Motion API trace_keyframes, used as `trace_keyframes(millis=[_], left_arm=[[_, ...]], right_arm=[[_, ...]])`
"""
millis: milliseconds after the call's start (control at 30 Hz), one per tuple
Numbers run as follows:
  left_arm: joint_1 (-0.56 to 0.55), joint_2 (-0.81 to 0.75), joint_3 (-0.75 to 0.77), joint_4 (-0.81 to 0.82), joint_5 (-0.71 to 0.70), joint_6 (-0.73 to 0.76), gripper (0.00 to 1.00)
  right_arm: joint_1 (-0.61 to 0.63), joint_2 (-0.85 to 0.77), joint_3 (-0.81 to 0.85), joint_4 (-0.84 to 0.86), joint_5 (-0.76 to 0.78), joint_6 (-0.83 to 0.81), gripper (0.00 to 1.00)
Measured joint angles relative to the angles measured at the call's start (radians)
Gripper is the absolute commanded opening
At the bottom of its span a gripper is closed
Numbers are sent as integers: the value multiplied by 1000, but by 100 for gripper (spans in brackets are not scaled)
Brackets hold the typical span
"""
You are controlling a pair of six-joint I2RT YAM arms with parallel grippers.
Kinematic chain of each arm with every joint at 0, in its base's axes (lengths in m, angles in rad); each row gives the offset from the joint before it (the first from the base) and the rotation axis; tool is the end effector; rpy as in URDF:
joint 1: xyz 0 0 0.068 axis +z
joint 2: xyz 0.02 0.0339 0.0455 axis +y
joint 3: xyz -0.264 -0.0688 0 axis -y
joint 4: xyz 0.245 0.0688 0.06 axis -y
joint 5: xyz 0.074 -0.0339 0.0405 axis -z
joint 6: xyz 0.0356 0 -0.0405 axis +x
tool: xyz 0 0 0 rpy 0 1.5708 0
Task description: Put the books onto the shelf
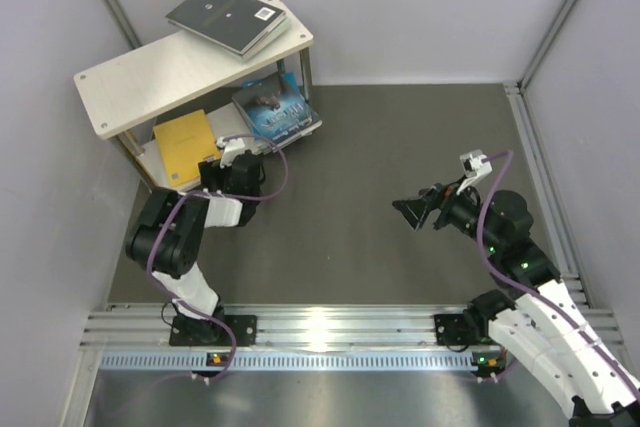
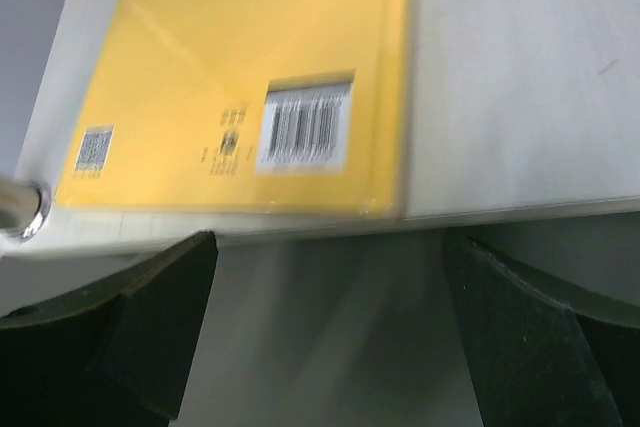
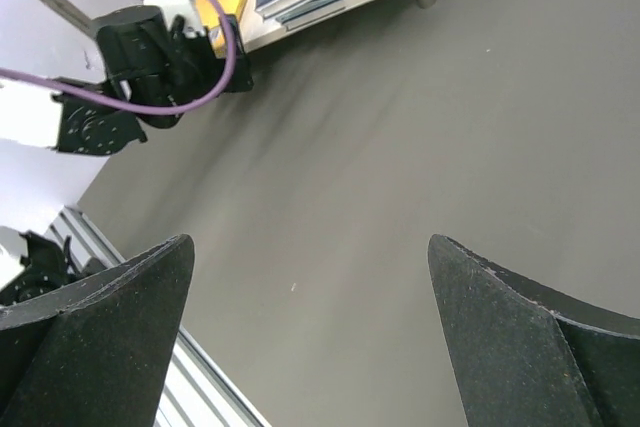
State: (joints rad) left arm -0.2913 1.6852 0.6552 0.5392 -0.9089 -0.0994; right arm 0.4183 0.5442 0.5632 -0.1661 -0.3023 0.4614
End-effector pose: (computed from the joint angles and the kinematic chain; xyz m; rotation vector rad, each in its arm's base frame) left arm 0.3072 -0.0628 0.1514 -0.3606 1.8859 0.6687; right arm 0.1280 0.0685 0.2990 -0.1958 1.7872 0.9005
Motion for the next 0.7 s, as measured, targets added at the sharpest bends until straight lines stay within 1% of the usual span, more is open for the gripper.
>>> trace_keyframes(millis=[67,133,167,200,267,367,433,467,500,600,700], left_arm=[[24,40,-6,39,34,41,99],[53,40,-20,44,122,53,98],[72,35,-29,45,166,53,95],[97,27,-42,56,225,51,95],[152,-13,-111,118,339,47,95],[215,-94,-273,297,452,38,95],[229,-108,-360,407,496,32,99],[229,-103,-381,433,517,31,99],[229,-100,-383,425,536,28,99],[229,-100,-378,468,579,27,99],[229,-100,-378,505,595,27,99]], right_arm=[[10,5,0,1,5,-8,100],[19,13,0,2,8,-12,100],[21,18,0,5,9,-13,100],[23,23,-2,9,10,-13,100],[25,36,-13,31,10,-11,100],[29,70,-41,68,5,-3,100],[32,110,-47,80,2,7,100],[35,128,-47,86,2,8,100],[38,151,-47,98,6,11,100],[58,211,-47,126,78,13,100],[78,285,-45,144,239,-4,100]])
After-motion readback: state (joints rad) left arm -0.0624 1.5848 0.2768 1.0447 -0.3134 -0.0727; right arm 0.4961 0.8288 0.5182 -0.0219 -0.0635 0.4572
